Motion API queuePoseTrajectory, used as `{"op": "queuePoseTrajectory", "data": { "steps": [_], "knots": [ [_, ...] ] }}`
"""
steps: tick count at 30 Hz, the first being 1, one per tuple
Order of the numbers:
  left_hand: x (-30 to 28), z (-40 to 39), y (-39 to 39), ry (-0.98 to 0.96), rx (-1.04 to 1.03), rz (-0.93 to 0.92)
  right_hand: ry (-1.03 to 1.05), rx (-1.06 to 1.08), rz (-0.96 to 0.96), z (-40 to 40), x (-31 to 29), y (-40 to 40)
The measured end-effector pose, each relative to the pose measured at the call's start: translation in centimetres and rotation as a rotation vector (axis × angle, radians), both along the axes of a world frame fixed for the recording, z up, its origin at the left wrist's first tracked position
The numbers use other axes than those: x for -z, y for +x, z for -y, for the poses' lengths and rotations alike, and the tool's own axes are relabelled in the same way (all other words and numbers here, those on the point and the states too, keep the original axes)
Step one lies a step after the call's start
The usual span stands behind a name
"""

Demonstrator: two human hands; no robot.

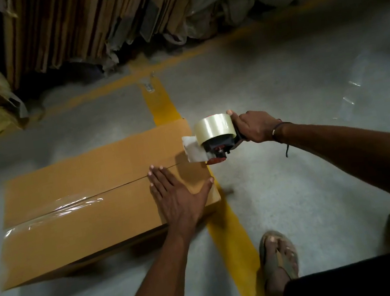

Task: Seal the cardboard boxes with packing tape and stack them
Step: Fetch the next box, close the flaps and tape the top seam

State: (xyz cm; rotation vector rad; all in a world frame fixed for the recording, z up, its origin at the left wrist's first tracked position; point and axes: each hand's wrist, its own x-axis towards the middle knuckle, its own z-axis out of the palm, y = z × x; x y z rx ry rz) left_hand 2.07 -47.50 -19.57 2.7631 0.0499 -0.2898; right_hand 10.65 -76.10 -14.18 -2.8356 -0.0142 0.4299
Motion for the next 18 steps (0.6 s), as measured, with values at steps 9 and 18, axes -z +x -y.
{"op": "queuePoseTrajectory", "data": {
  "steps": [9, 18],
  "knots": [
    [-7.0, 4.3, 6.4, -0.901, -0.307, -0.313, -0.024, -0.07, -0.056, -0.5, -0.3, 1.7],
    [-6.9, 6.1, 8.4, -1.272, -0.397, -0.612, -0.005, -0.067, -0.065, -0.5, -0.1, 2.3]
  ]
}}
